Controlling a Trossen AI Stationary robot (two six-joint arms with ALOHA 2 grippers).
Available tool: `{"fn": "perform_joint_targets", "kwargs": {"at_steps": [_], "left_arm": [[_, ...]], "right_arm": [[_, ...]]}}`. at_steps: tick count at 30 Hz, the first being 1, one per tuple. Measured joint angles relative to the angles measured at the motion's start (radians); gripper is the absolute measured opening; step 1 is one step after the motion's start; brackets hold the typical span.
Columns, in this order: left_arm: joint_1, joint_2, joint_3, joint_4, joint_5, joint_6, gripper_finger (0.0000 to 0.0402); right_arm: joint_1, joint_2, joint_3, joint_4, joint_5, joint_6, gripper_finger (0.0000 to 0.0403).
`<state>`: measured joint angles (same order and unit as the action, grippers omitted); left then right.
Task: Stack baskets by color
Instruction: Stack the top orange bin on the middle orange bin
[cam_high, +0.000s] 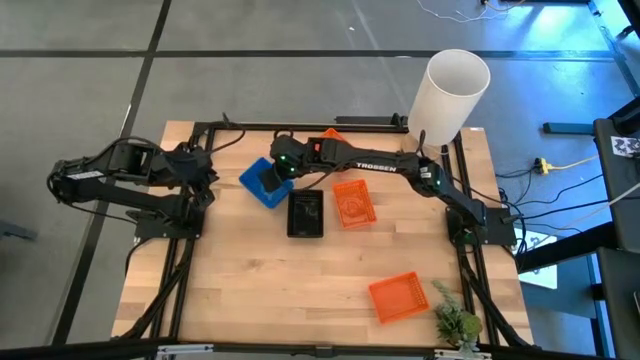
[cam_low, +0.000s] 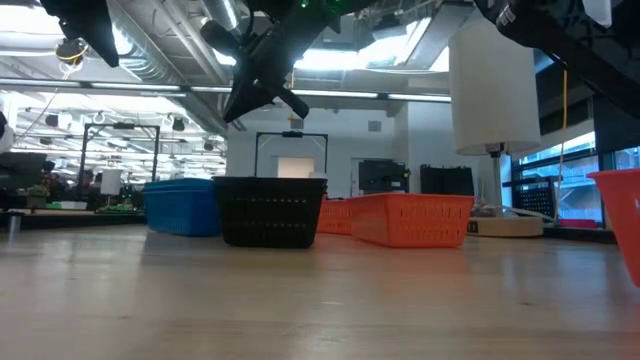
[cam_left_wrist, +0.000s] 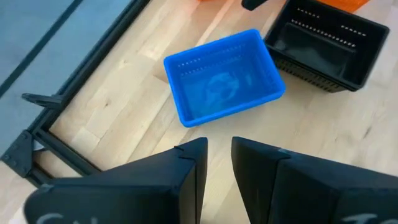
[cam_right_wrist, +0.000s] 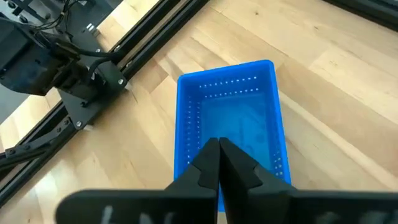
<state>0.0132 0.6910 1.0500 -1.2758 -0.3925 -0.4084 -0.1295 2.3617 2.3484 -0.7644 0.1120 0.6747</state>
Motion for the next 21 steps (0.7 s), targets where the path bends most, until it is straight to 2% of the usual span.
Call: {"fn": "perform_joint_targets", "kwargs": {"at_steps": [3, 6, 9, 12, 16, 19, 21], "left_arm": [[0.0, 0.0, 0.0, -0.005, -0.017, 0.0, 0.0065], [0.0, 0.0, 0.0, -0.005, -0.017, 0.0, 0.0065], [0.0, 0.001, 0.0, -0.005, -0.017, -0.005, 0.0065], [0.0, 0.001, 0.0, -0.003, -0.017, -0.008, 0.0065], [0.0, 0.003, 0.0, 0.012, -0.017, -0.009, 0.0065], [0.0, 0.005, 0.0, 0.034, -0.017, -0.008, 0.0065], [0.0, 0.005, 0.0, 0.052, -0.016, -0.009, 0.0065]], "right_arm": [[0.0, -0.011, 0.007, 0.0, -0.017, -0.026, 0.0002], [0.0, -0.044, 0.006, -0.078, -0.025, -0.073, 0.0001], [0.002, -0.09, 0.006, -0.205, 0.015, -0.096, 0.0001], [-0.013, -0.121, 0.006, -0.379, 0.029, -0.044, 0.0001], [-0.05, -0.127, 0.002, -0.573, -0.025, -0.01, 0.0006], [-0.079, -0.126, 0.002, -0.613, -0.046, -0.024, 0.002], [-0.107, -0.124, 0.002, -0.608, -0.099, -0.026, 0.0032]]}}
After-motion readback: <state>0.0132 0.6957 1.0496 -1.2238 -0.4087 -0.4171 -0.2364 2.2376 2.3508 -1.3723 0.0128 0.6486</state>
